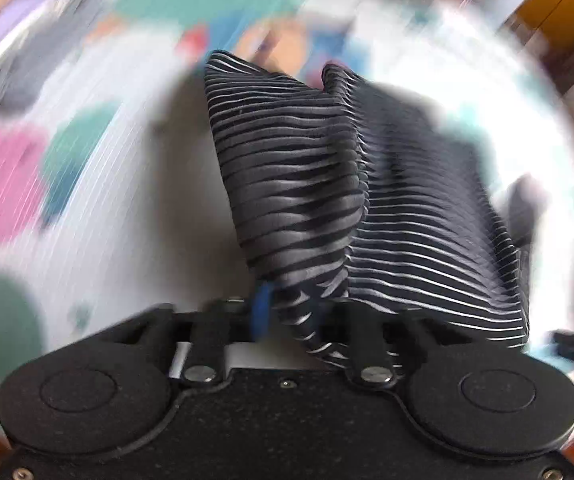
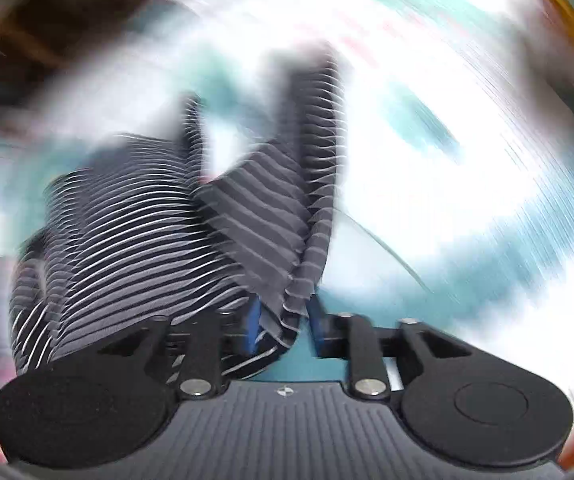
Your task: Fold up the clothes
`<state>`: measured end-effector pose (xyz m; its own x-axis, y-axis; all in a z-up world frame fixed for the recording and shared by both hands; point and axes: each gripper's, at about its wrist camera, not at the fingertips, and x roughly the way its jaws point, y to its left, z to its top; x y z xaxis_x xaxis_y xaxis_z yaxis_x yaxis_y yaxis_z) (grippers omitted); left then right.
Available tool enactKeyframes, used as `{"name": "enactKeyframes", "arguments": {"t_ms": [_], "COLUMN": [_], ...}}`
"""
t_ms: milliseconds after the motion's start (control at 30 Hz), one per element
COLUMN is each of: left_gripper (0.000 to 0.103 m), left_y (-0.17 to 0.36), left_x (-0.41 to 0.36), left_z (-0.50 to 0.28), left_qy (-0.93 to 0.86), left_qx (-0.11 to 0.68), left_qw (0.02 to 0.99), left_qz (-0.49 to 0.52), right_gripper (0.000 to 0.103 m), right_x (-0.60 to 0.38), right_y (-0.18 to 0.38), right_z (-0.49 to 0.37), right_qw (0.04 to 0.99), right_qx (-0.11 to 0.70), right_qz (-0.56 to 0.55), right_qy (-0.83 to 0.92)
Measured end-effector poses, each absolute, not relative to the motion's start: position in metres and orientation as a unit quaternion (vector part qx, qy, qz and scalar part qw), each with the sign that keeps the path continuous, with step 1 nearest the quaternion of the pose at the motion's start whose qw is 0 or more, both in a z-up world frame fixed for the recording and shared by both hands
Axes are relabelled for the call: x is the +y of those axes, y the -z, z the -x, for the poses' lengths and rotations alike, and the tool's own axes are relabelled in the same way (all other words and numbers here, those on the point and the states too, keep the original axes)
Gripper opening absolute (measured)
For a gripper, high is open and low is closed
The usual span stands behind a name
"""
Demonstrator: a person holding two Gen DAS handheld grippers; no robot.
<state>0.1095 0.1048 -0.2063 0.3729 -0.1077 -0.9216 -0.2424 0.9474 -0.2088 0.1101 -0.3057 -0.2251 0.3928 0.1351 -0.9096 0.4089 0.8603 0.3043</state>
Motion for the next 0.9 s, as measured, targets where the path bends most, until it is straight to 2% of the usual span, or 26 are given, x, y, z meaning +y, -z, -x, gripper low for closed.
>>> {"name": "enactKeyframes", "arguments": {"t_ms": [100,233,400,600,900], "left_gripper": [0.042,0.044,0.044,0.043,0.042], "left_y": [0.226,0.226,0.221,0.225,0.229], "left_x": [0.127,0.155,0.166,0.178,0.179], "left_z": [-0.103,-0.109,-0.123,-0.138,-0.172], "left_qy": [-0.076,-0.114,-0.129,-0.119,-0.089], "left_qx": [0.562,0.533,0.508,0.488,0.450], "left_qw": [0.805,0.810,0.824,0.849,0.883], "left_qz": [0.171,0.218,0.213,0.163,0.102], "right_gripper": [0.034,0.049,0.048,0.035,0.032], "right_x": [-0.321,-0.317,-0.287,-0.271,-0.300], "right_y": [0.252,0.246,0.246,0.245,0.264], "right_z": [-0.102,-0.119,-0.130,-0.163,-0.215], "right_qw": [0.767,0.795,0.829,0.870,0.885], "right_qx": [0.570,0.545,0.521,0.487,0.466], "right_qz": [-0.261,-0.235,-0.188,-0.073,0.014], "right_qy": [0.136,0.125,0.079,0.034,-0.005]}}
